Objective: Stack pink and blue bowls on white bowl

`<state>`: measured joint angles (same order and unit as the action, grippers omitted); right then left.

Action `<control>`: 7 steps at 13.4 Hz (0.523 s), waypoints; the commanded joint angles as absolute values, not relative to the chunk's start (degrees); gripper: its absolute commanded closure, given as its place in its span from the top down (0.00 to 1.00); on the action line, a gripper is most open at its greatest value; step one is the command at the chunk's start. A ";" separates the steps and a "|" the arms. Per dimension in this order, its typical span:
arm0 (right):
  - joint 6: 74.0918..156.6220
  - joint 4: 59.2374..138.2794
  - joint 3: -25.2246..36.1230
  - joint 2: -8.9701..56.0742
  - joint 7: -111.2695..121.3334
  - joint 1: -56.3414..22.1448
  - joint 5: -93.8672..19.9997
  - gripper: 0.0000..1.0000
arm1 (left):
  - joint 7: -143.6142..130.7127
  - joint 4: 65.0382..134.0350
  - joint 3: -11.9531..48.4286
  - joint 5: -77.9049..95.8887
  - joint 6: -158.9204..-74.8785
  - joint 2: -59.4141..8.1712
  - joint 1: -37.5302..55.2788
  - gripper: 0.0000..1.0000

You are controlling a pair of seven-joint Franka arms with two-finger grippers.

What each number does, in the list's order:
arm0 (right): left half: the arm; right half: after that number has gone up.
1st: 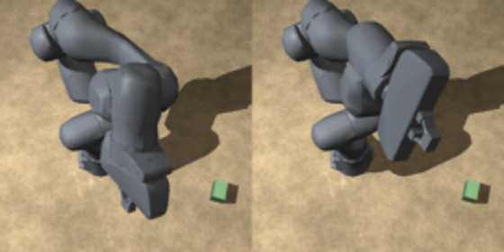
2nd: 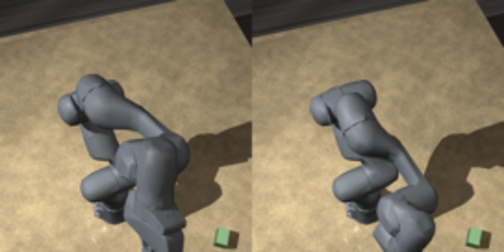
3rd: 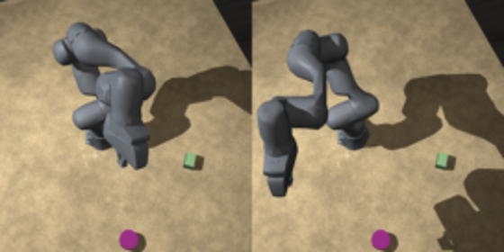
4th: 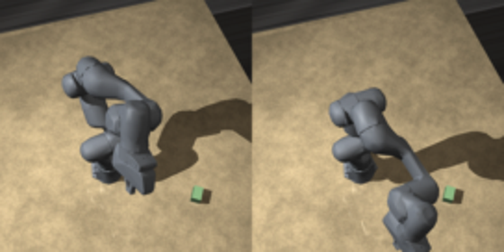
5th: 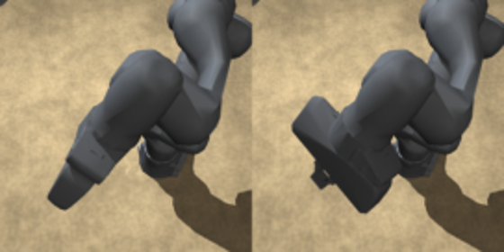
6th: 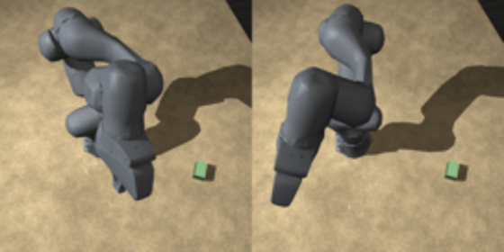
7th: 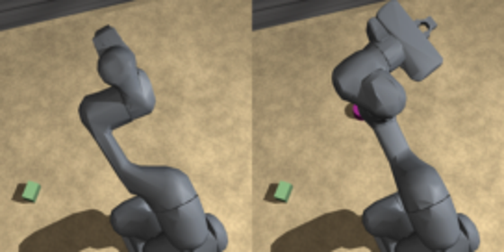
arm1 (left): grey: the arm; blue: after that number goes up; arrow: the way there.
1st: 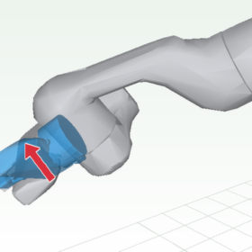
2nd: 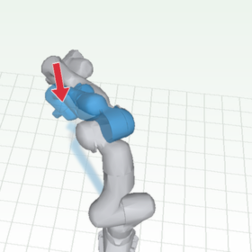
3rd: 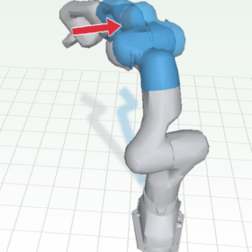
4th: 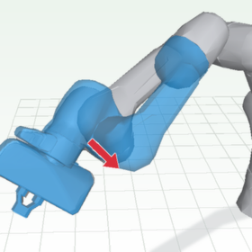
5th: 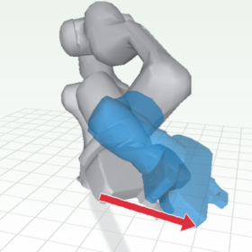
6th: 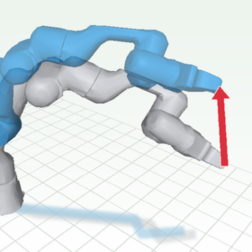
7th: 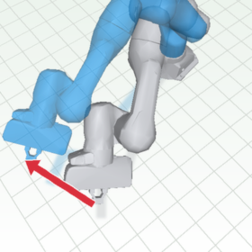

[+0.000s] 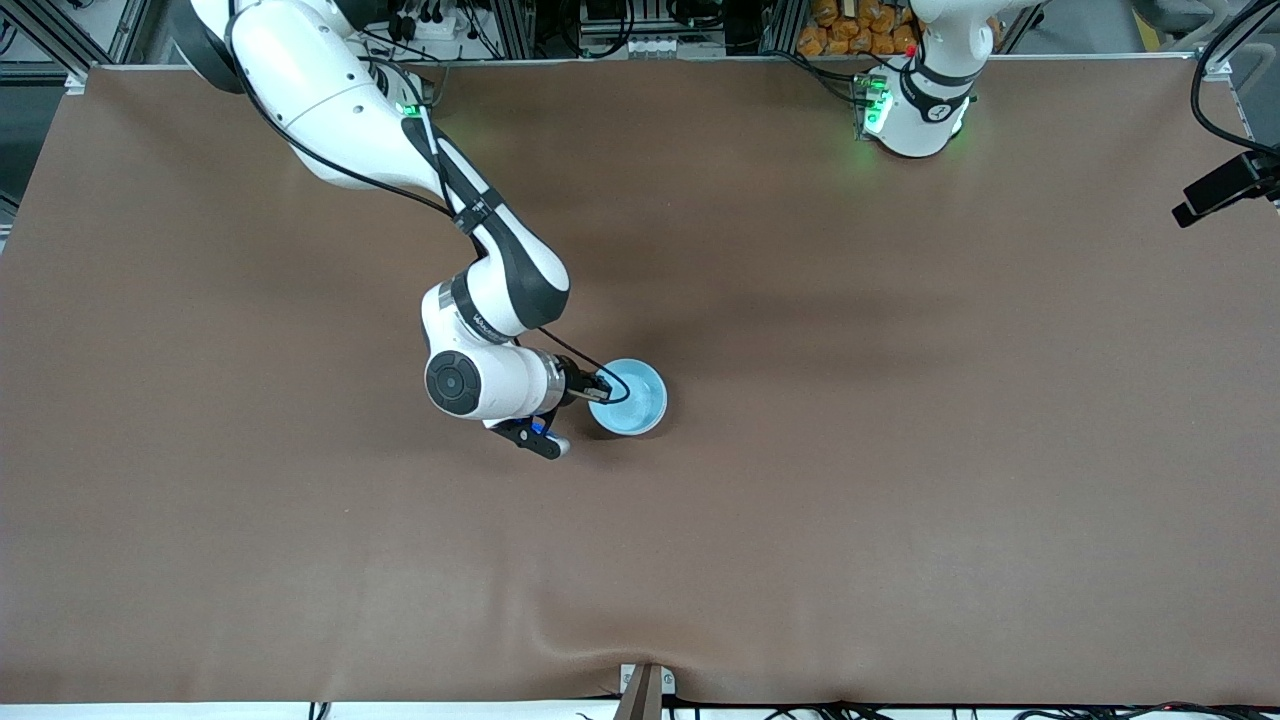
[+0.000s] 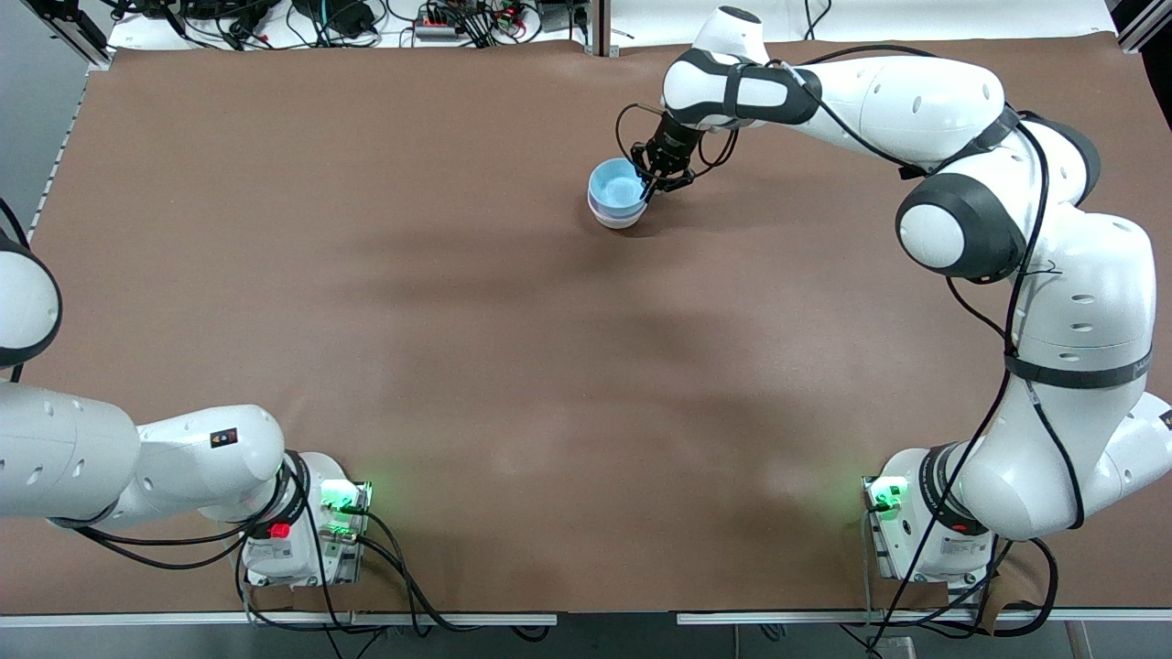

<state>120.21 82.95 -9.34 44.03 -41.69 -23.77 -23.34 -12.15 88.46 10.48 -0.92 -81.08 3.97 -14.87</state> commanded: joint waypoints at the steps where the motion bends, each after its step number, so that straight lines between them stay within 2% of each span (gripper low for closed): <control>1: 119.97 82.53 -8.96 44.30 -40.25 -24.26 -23.12 1.00 | -10.99 89.21 10.63 -0.62 -80.60 4.83 -15.21 1.00; 7: 119.97 82.35 -9.05 44.21 -40.25 -24.26 -23.12 1.00 | -10.99 89.65 10.46 -0.62 -80.51 5.01 -15.29 1.00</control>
